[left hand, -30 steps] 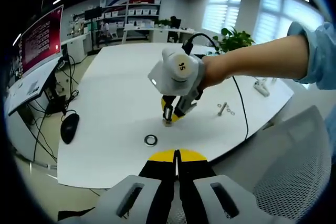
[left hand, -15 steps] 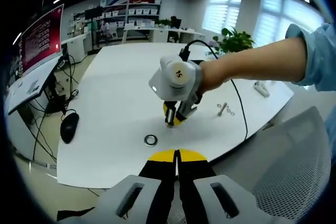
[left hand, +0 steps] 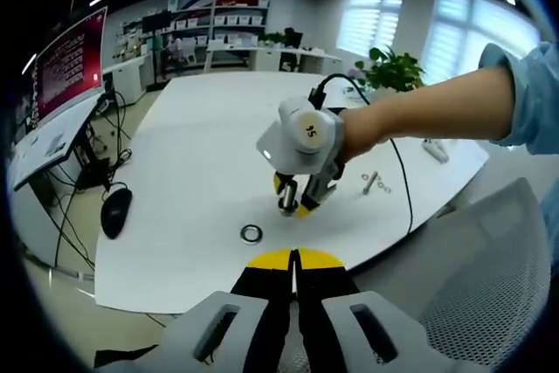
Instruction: Place the washer onto the threaded stud by aligning its center hole with the stud, sliding it down to the base, and recovering from edge contact or off-axis alignment until the washer reaches the visible bottom stop.
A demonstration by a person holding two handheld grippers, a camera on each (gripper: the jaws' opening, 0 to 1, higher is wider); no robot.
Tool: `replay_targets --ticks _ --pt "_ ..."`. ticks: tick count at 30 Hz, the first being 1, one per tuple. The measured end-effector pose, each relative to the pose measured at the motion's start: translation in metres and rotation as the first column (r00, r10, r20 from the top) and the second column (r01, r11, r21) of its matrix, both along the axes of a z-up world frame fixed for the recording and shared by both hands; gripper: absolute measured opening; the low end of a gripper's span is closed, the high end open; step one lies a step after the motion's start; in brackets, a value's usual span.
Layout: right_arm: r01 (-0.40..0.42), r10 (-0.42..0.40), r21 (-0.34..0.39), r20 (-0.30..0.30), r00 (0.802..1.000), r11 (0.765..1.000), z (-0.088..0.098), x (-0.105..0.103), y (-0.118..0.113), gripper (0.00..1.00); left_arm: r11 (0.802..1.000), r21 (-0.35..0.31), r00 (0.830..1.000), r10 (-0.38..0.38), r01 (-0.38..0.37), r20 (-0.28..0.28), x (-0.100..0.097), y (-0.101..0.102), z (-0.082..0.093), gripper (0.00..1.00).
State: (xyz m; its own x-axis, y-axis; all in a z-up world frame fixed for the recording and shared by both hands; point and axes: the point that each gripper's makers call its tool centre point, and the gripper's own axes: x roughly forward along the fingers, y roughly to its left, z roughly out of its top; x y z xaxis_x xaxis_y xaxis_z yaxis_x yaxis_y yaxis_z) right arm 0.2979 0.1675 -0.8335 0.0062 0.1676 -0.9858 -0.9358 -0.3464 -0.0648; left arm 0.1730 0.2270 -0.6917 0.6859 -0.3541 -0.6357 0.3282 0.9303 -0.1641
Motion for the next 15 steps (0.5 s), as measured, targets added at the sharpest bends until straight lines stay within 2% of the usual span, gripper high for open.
replay_targets --ticks 4,10,15 --pt "-0.003 0.003 0.013 -0.009 1.0 1.0 0.007 -0.001 0.005 0.42 1.0 -0.001 1.0 0.0 0.0 0.002 0.0 0.0 0.0 0.0" --pt "0.01 -0.003 0.097 -0.072 0.997 0.995 0.025 -0.018 0.036 0.42 1.0 0.0 1.0 -0.001 0.001 0.002 0.0 0.0 0.0 0.0" --pt "-0.024 0.033 0.118 -0.077 0.996 0.993 0.028 -0.029 0.056 0.42 1.0 0.0 1.0 0.0 0.0 0.001 0.0 0.0 0.0 0.0"
